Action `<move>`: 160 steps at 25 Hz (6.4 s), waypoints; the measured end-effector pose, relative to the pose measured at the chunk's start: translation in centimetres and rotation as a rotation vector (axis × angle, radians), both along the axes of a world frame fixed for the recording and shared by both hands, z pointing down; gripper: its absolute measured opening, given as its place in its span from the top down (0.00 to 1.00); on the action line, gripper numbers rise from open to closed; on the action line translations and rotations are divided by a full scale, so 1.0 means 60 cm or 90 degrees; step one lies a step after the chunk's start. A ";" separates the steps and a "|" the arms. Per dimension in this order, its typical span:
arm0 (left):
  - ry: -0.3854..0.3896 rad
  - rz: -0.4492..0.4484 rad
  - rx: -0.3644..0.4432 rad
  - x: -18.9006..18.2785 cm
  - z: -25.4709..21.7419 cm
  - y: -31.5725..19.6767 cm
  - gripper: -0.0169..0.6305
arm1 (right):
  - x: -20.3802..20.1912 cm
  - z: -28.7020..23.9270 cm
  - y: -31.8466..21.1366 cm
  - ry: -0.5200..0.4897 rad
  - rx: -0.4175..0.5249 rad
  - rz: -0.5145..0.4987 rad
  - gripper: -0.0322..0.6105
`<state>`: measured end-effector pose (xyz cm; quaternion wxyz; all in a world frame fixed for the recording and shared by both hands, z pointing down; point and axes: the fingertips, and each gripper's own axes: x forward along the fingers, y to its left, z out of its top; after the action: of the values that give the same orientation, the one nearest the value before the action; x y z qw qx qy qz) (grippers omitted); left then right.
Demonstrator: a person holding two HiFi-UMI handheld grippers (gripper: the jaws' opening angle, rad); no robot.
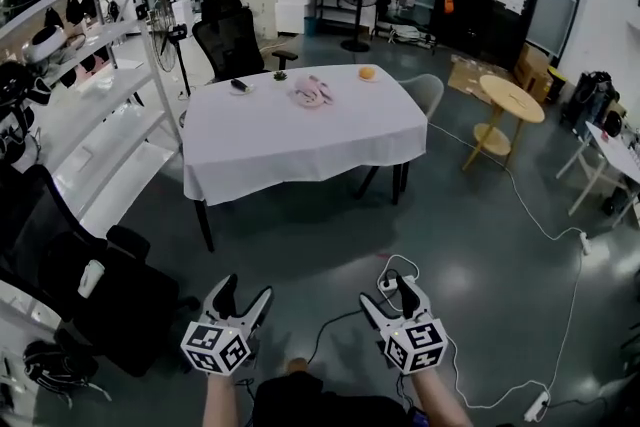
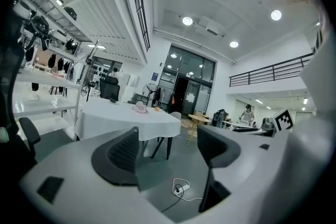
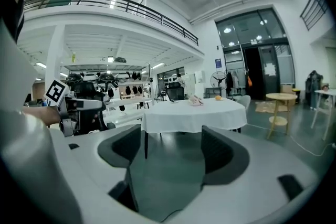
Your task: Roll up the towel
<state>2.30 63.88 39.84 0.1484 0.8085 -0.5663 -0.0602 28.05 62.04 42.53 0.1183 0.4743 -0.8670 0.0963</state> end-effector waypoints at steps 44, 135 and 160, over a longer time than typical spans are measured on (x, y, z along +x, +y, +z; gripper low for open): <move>0.015 0.030 -0.050 -0.097 0.059 -0.240 0.41 | -0.124 0.053 -0.237 -0.003 -0.047 -0.001 0.39; -0.013 0.036 -0.033 -0.135 0.016 -1.204 0.42 | -0.155 0.037 -1.198 -0.016 -0.062 0.002 0.41; 0.012 0.129 -0.154 -0.017 0.146 -1.265 0.41 | -0.115 0.088 -1.308 0.042 -0.127 -0.041 0.50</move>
<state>1.25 -12.00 48.59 0.2552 0.8373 -0.4833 0.0165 21.14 -16.43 47.79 0.1961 0.4350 -0.8636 0.1625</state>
